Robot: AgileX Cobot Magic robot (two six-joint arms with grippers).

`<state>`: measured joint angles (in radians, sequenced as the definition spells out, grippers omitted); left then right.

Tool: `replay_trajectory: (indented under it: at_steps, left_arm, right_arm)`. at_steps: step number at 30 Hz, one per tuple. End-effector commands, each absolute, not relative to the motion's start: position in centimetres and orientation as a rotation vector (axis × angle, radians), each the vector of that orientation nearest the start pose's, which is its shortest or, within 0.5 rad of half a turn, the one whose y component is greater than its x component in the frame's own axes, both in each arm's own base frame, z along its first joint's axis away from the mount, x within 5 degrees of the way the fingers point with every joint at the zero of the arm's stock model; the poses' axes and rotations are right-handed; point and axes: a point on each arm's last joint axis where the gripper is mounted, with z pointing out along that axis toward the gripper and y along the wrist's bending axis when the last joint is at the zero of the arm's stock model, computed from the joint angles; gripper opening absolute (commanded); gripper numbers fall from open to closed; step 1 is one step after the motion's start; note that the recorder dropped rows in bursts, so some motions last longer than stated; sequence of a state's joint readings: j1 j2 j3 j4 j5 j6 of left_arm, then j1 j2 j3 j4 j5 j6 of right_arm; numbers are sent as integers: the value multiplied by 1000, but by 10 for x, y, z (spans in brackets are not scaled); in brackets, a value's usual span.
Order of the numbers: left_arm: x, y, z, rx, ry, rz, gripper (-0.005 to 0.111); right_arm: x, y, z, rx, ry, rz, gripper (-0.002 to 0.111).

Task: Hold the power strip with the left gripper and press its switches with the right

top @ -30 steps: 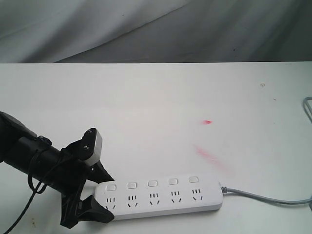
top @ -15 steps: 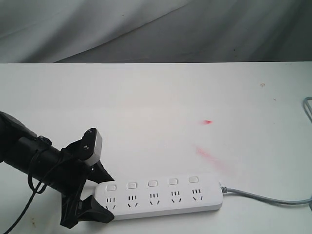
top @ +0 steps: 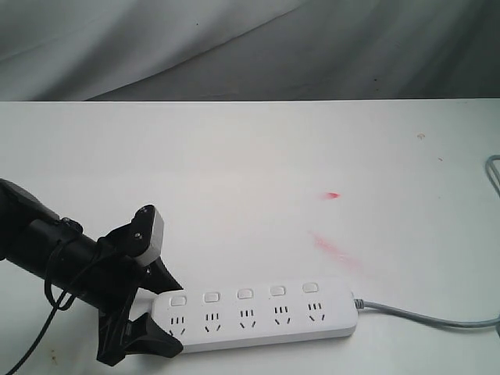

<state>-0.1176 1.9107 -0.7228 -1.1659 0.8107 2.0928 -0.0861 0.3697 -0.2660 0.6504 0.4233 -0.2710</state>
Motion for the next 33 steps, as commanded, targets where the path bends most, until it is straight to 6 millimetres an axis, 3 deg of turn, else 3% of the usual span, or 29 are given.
replay_trajectory:
  at_steps: [1, 7, 10, 13, 16, 27, 33]
  left_arm:
    - [260, -93, 94, 1512, 2137, -835, 31]
    - [260, -93, 94, 1512, 2137, -835, 31]
    - [260, -93, 94, 1512, 2137, -835, 31]
    - [260, -93, 94, 1512, 2137, -835, 31]
    - [260, -93, 95, 1506, 2138, -836, 31]
    - [260, -93, 95, 1506, 2138, -836, 31]
    - [261, -93, 95, 1503, 2139, -836, 31]
  right_arm:
    - [80, 4, 235, 265, 2056, 214, 0]
    - [64, -6, 245, 173, 1923, -30, 0]
    - [53, -6, 247, 157, 1857, -61, 0]
    - [47, -5, 230, 157, 1834, -60, 0]
    - [44, -5, 226, 161, 1769, -57, 0]
    - [52, -6, 179, 210, 1857, -29, 0]
    - [53, -7, 180, 201, 1837, -44, 0]
